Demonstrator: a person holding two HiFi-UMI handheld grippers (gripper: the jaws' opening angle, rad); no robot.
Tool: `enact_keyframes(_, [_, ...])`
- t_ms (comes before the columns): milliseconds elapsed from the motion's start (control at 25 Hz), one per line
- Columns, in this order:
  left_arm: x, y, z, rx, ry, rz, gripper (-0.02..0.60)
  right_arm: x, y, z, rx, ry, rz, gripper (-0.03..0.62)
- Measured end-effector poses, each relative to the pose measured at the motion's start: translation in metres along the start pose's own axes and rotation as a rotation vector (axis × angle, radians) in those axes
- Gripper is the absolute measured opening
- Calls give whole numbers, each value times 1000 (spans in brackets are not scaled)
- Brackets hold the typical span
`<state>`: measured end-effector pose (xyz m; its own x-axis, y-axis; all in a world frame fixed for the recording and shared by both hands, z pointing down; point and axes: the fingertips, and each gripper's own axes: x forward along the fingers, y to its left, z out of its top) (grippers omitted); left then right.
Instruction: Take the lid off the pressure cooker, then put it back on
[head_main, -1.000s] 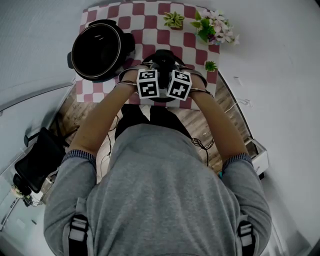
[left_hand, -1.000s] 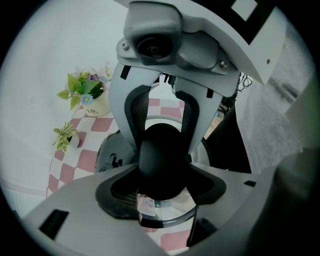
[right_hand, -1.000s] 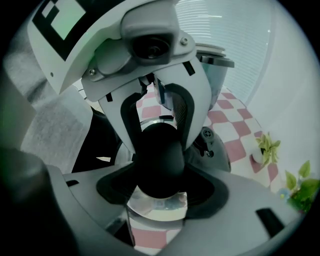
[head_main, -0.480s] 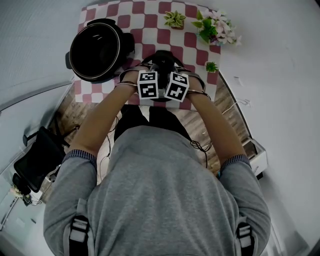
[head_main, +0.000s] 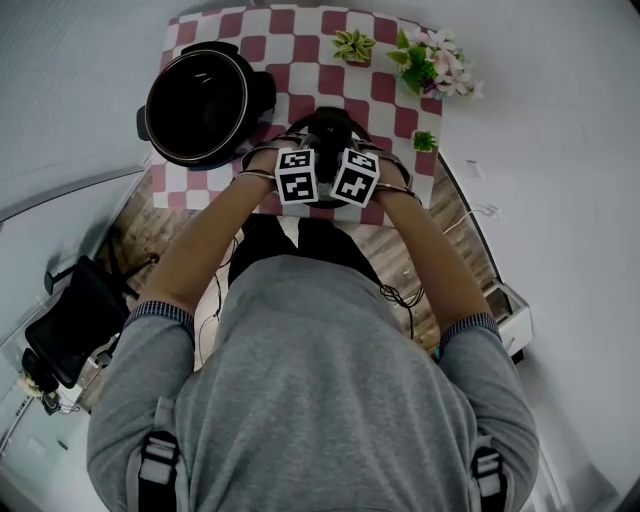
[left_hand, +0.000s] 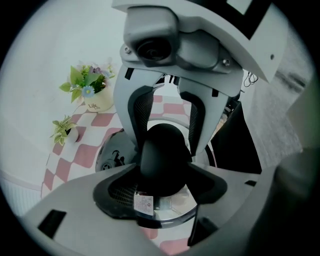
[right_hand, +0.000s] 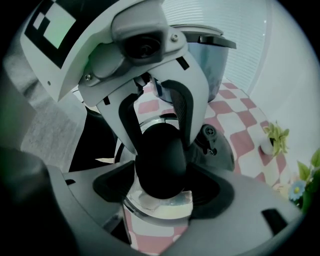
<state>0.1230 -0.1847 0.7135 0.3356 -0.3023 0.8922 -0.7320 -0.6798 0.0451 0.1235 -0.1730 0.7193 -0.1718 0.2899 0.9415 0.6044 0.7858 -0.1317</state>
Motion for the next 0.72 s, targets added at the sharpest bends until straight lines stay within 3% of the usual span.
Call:
enact_keyframes(40, [-2,0,0,-15,-12,5,318,-1,-1,0,5,0,-5,365])
enact_keyframes(240, [-23,6,0,-90,-100,75,318,-19,-8,3,47,-72,-57,373])
enact_keyframes(440, [-60,13,17,-185,-255,172,318,-58,-11,19,178,-250,-89,371])
enact_keyframes(720, [-119,18,41,-267,-498,300,318,-128,-17,40,235,-492,-202,368])
